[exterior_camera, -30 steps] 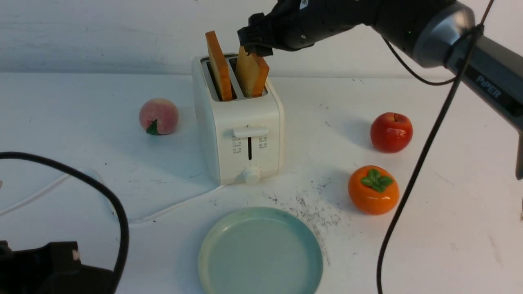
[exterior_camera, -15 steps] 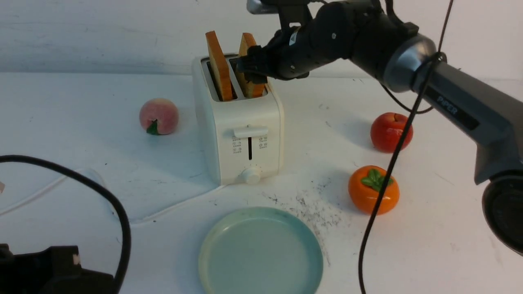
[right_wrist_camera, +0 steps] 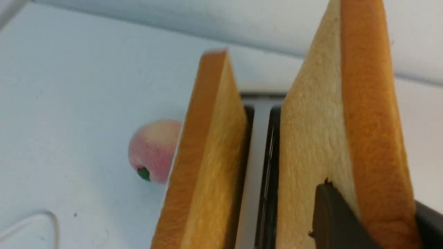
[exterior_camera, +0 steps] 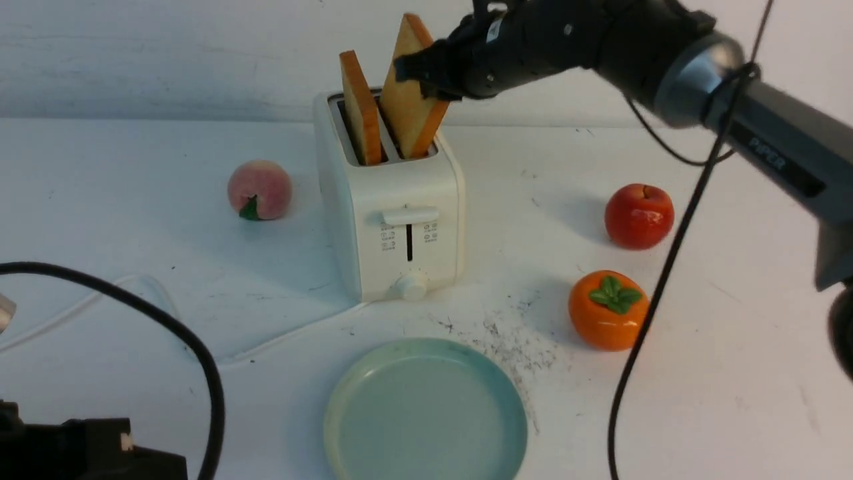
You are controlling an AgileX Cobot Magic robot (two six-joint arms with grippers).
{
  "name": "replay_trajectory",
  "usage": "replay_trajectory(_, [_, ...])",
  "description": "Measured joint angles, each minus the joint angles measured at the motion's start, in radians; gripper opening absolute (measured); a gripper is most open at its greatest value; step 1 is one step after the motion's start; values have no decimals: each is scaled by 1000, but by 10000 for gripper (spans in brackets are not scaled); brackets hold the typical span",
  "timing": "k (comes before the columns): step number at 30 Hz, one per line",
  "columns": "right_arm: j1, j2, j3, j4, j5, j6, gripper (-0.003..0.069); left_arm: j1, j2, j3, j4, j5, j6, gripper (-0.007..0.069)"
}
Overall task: Take toasted bread from bread machine on white table place on plate.
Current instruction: 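Place the held slice of bread on top of the slice on the plate with the right gripper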
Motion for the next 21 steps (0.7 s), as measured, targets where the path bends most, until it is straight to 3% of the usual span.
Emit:
replay_trajectory(7, [-32,-251,-3,-28,124,0,124,0,0,0,41,2,2,-12])
replay_trajectory(14, [-38,-498,1,-187,584,0,124,0,0,0,50,4,3,-3])
replay_trajectory(17, [-57,-572,77,-289,618,12,124,0,0,0,50,7,3,-1])
replay_trajectory(21, [-90,-653,304,-280,622,46,124,0,0,0,50,10,3,0])
